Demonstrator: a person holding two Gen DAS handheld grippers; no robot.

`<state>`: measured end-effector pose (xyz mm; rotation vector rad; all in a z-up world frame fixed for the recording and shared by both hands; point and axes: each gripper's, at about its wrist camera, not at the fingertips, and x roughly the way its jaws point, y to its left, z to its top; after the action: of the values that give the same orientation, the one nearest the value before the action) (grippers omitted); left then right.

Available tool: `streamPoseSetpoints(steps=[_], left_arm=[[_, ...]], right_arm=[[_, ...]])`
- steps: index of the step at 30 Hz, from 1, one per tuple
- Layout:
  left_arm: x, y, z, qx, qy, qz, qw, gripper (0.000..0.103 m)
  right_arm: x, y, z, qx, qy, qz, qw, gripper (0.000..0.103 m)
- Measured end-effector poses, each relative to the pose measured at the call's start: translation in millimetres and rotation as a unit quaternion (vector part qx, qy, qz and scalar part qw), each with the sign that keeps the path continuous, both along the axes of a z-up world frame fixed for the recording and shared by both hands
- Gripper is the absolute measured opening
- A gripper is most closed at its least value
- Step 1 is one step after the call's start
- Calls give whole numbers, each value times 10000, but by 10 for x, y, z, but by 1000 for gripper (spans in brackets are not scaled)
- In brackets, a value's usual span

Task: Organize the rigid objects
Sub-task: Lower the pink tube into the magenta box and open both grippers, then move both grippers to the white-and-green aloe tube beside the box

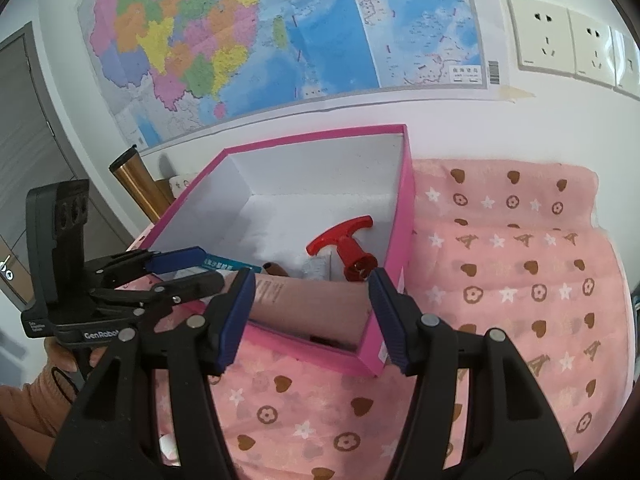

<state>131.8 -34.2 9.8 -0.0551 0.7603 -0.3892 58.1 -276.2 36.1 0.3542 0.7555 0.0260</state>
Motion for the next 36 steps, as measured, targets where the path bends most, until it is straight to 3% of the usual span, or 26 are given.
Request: streamPoseSetpoints(steps=[13,20,26,36], left_arm=[[-539,1,112,464,-494,59,9977,61],[-782,-30,57,621,-524,22,9967,67],[-987,-41,-149,626,-242,-126,9977,67],[-1409,-108,-487,740,277,-628,9949,67]], right_arm=[[-366,117,120,247,-258,174,9992,61],[-598,255,84,350,-194,309,9987,61],[-844,341,-108,516,79,341,9981,61],[-1263,452,-609,947,911,347,9907,61]])
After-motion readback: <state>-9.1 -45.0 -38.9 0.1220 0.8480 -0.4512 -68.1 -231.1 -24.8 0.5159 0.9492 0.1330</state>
